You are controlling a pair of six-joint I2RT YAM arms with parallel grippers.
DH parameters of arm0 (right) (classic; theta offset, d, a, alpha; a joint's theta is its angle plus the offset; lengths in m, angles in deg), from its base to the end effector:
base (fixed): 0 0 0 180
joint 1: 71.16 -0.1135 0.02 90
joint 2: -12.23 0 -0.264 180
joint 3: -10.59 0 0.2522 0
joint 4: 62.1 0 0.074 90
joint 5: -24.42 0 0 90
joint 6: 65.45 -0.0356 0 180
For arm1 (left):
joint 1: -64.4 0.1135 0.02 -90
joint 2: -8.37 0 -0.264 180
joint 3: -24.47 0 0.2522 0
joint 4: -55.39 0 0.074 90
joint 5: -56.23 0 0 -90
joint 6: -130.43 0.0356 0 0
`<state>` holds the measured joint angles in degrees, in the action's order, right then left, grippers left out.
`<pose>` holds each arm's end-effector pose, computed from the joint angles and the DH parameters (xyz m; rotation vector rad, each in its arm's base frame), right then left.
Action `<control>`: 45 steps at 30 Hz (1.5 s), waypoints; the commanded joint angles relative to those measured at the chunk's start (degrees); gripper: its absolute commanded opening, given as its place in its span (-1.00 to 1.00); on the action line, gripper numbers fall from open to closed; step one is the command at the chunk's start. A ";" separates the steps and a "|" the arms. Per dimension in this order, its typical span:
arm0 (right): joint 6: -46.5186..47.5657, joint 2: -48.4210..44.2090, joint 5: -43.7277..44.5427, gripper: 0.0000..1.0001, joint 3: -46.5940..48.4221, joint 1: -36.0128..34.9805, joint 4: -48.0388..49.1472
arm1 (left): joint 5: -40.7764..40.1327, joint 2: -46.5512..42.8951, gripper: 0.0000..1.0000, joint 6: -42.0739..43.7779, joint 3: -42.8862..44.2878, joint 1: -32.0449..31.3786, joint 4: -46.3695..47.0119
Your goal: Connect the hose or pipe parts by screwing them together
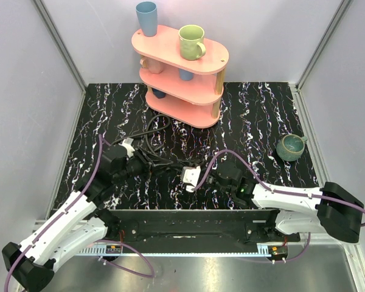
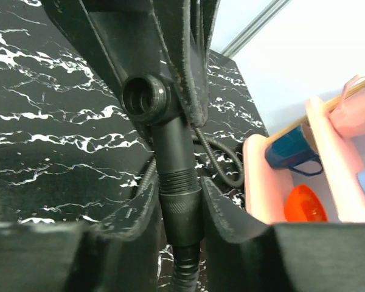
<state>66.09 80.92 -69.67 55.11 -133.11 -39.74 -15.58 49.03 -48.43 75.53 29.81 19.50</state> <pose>0.1217 0.2338 0.2527 -1.2999 0.9539 0.3332 0.1296 -0.1029 0.2846 -0.8875 2.2685 -1.5308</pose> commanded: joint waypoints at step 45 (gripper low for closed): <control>-22.12 -12.51 -13.85 0.19 3.52 7.64 -18.71 | -1.67 -1.82 -1.00 35.73 -1.52 0.31 16.58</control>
<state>43.60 72.81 -89.02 59.81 -125.42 -62.28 -9.94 47.07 -0.13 72.16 29.79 32.90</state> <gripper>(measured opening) 0.594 0.322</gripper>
